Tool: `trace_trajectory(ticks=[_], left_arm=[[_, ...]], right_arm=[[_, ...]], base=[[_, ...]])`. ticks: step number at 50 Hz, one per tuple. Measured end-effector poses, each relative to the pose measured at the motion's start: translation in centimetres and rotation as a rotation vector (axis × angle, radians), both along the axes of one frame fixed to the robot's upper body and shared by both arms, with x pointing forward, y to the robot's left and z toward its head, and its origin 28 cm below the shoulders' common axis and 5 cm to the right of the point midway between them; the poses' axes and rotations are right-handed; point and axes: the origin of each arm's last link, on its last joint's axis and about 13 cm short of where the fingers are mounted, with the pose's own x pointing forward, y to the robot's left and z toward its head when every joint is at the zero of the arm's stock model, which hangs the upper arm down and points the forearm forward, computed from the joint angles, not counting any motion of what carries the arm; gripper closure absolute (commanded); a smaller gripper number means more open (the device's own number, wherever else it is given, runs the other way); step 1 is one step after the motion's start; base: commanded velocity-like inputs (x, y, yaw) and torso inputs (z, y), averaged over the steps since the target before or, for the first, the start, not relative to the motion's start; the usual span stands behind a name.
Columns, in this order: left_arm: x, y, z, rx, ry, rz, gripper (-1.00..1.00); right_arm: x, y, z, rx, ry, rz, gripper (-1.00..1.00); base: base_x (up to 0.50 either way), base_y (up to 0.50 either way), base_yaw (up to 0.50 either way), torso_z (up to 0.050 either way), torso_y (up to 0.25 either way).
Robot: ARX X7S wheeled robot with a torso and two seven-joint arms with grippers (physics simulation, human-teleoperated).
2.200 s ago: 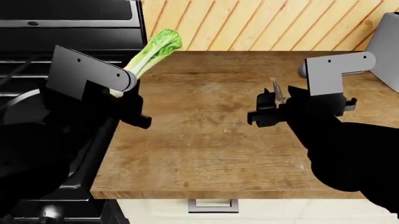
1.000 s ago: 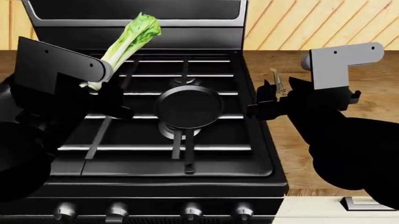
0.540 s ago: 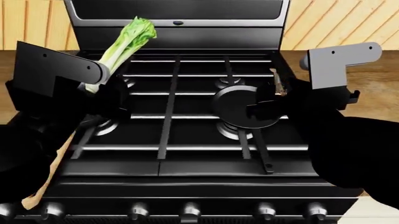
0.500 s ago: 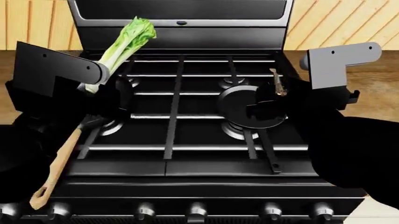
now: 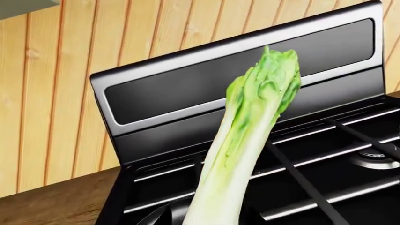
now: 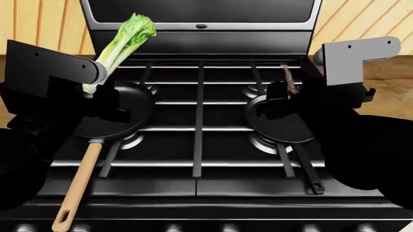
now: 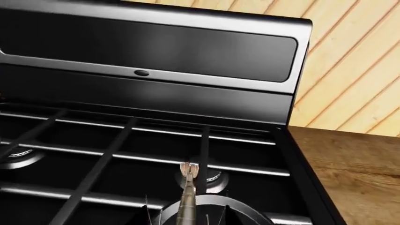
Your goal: Place both pans onto different burners. Then place the celery and the shrimp on different pans.
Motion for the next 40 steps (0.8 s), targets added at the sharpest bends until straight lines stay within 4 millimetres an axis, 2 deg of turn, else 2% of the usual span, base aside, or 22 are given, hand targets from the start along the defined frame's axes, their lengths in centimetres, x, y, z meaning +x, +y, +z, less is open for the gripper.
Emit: trace_trajectory(ticks=[3,20,30,40], left_arm=[[0.0,0.0,0.0,-0.001,-0.001,0.003,1.00],[-0.1,0.4,0.1,-0.006,-0.002,0.020,1.00],[-0.1,0.5,0.0,-0.005,0.001,0.027,1.00],[0.0,0.5,-0.1,-0.003,0.006,0.031,1.00]], right_arm=[[0.0,0.0,0.1,0.000,-0.002,-0.001,1.00],[1.5,-0.5,0.5,-0.003,0.045,-0.009,1.00],[3.0,-1.0,-0.2,-0.008,0.096,-0.032,1.00],[3.5,-1.6,-1.1,-0.018,0.143,-0.054,1.00]], base=[[0.47,0.00,0.00,0.000,0.000],[0.00,0.00,0.00,0.000,0.001],[0.00,0.00,0.00,0.000,0.001],[0.00,0.00,0.00,0.000,0.000]])
